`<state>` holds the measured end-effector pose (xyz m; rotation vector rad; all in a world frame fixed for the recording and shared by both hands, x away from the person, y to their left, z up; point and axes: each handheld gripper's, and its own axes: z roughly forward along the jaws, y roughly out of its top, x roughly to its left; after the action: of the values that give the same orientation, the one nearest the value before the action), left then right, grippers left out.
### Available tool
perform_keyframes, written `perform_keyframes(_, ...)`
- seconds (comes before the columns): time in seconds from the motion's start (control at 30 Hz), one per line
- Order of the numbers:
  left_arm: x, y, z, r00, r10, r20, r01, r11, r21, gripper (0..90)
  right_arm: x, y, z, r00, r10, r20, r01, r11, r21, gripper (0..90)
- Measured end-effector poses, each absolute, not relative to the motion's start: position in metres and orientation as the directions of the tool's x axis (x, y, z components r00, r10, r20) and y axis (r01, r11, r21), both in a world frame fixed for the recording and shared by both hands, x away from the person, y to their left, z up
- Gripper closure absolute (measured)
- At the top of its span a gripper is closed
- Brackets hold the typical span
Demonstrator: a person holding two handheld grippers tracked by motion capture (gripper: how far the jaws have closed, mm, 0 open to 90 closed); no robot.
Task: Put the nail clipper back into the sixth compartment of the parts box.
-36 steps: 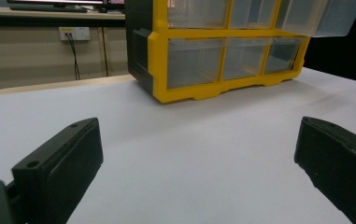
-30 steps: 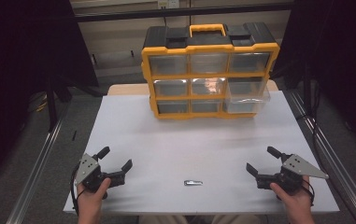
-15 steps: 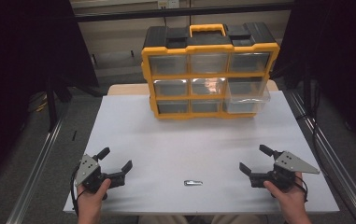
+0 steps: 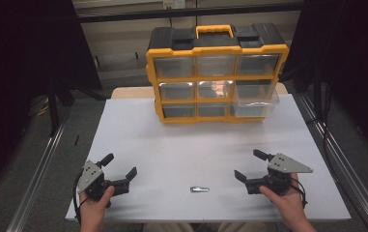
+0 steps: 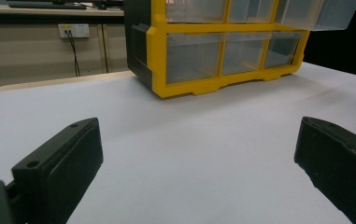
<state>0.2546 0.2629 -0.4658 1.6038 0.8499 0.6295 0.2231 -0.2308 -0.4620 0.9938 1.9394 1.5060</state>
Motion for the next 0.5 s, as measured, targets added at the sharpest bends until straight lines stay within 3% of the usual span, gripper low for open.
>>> perform_keyframes(0.5,0.255,0.263,-0.466,0.597,0.801,-0.051,0.190,-0.080,0.978,1.3,0.237,-0.197,-0.462,-0.709,0.702,0.063,0.286,0.204,0.936,0.9)
